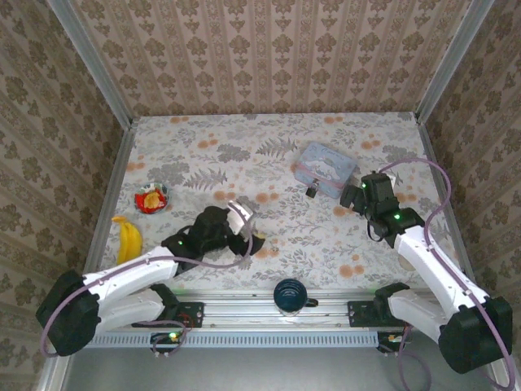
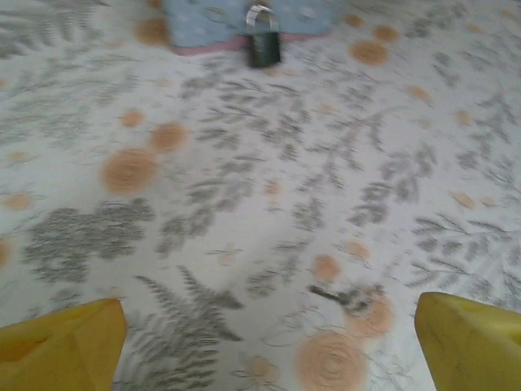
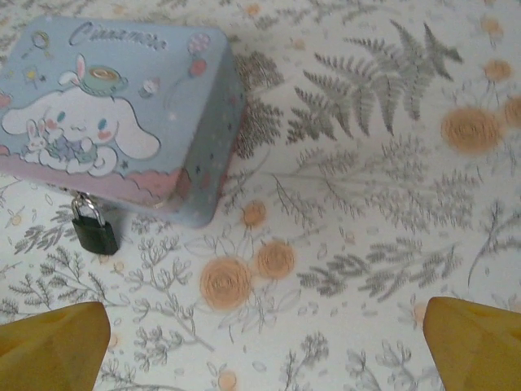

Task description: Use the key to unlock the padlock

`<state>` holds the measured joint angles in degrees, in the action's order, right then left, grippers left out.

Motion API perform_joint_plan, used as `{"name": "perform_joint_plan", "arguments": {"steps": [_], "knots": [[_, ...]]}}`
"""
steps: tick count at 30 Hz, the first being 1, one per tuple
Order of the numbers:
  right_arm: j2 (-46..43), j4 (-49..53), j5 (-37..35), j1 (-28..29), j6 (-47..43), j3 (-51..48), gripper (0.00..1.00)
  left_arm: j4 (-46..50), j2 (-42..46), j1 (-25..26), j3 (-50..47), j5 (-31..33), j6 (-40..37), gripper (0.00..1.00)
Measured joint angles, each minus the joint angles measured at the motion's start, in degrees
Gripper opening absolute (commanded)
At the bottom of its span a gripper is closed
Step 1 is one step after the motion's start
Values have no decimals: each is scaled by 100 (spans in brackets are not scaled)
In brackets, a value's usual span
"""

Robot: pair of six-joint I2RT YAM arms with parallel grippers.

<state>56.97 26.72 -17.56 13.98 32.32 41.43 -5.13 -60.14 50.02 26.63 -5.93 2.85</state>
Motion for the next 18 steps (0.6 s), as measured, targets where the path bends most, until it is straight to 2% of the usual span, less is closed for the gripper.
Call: {"name": "perform_joint_plan", "arguments": {"steps": [6,11,18], "knots": [[-76,273,105,17,492,2,100,0,-820,133,17,-667,-463,59],[-66,415,151,17,678,2,100,68,-1659,173,343,-1108,-824,57],[-66,442,166,17,758,2,100,70,-2273,214,756,-1351,-1244,54]]}}
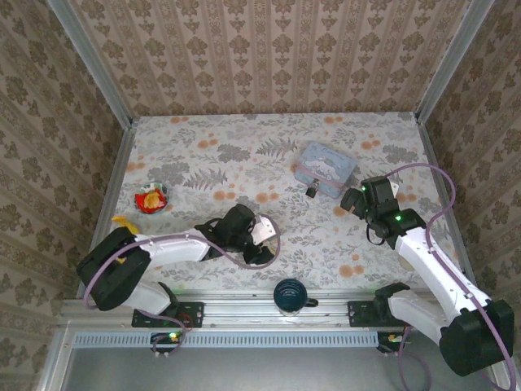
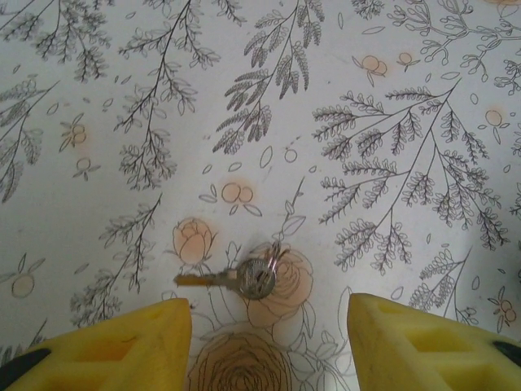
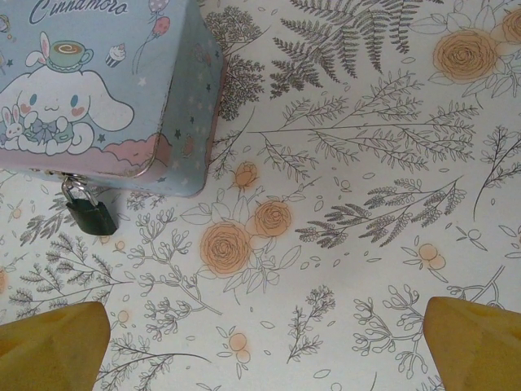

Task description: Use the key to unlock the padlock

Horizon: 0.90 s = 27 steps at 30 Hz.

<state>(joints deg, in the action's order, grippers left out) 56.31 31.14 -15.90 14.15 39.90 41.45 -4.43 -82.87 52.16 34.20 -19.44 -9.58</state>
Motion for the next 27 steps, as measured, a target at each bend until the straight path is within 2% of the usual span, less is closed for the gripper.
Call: {"name": "perform_joint_plan", "arguments": {"steps": [5,14,17,23,27], "knots": [[0,-2,2,0,72,0,100,-4,-341,9,192,-133,-168,53],[-2,-7,2,0,116,-2,100,-28,-876,70,400,-203,-291,42],[0,-9,4,0,136,-2,100,-63,-1034,79,522,-203,-337,34],[7,-11,28,0,236,-4,100,-164,-1158,144,608,-208,-372,4],[50,-129,153,0,258,-42,100,-238,-1137,144,599,-170,-289,0]]}}
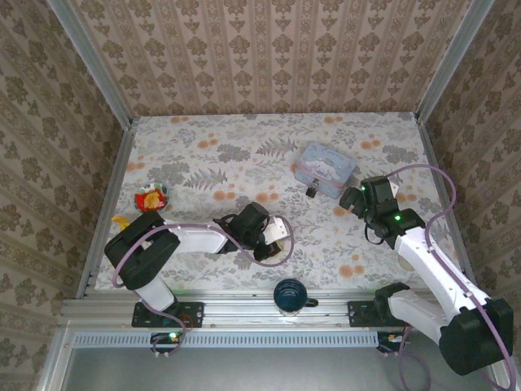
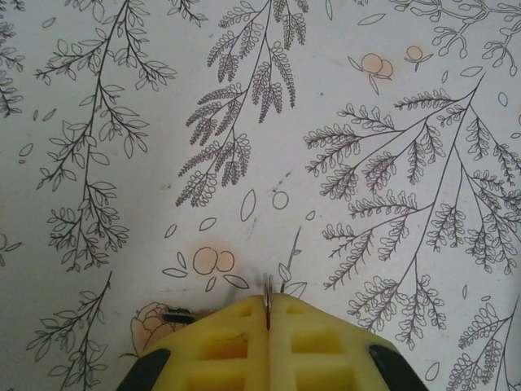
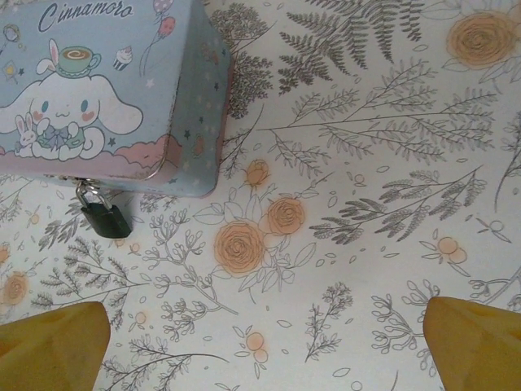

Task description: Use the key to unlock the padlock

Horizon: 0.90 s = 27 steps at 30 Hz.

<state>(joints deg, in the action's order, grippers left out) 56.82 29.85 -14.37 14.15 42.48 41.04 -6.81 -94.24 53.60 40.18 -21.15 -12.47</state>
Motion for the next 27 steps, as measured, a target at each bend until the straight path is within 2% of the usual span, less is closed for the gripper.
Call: {"name": "perform_joint_plan", "arguments": {"steps": [8,13,18,24,27], "knots": [[129,-52,435,107,0,-28,100,-26,841,-42,-120,323,284,0],[199,-179,745,476,0,-31,100,-17,1484,-358,-118,442,839,0],[326,-396,1064,894,-15,-28,82,192,1930,-710,-2,444,1403,0],[476,-743,1226,1663,-369,61,60,741,2203,-901,444,442,1843,0],[590,-955,1202,2057,-643,164,55,898,2253,-1045,616,387,2118,0]]}}
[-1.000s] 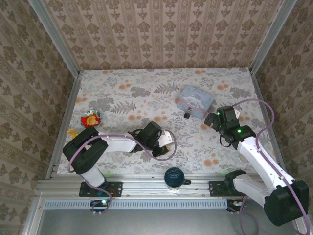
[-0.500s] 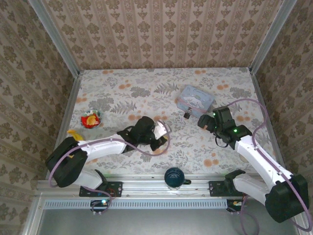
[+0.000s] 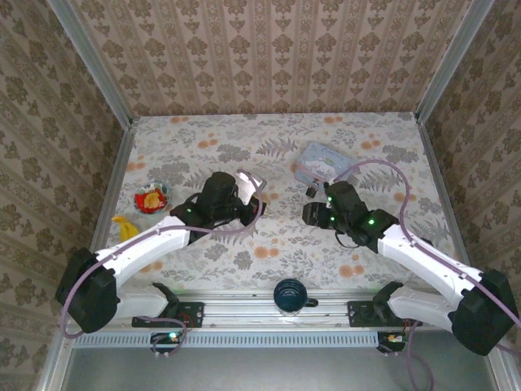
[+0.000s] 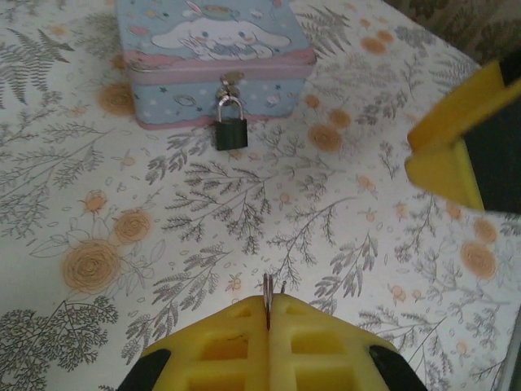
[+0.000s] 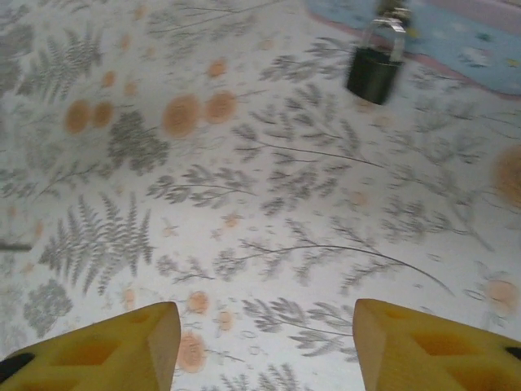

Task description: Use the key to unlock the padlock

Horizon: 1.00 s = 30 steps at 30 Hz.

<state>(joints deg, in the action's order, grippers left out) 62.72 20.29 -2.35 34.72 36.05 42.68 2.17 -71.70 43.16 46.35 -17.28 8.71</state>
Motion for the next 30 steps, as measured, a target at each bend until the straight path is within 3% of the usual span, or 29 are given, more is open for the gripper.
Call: {"name": "perform_joint_plan", "arguments": {"steps": [11,18,30], "knots": [[343,-1307,-87,1137,-1045,90,40,400,7,-280,343,-374,870,0],[673,-2055,-74,1287,-1508,214,36,481,9,-282,402,-597,1137,0],[951,-2406,-2,1296,-1799,313,34,483,9,-315,402,-861,1320,0]]}}
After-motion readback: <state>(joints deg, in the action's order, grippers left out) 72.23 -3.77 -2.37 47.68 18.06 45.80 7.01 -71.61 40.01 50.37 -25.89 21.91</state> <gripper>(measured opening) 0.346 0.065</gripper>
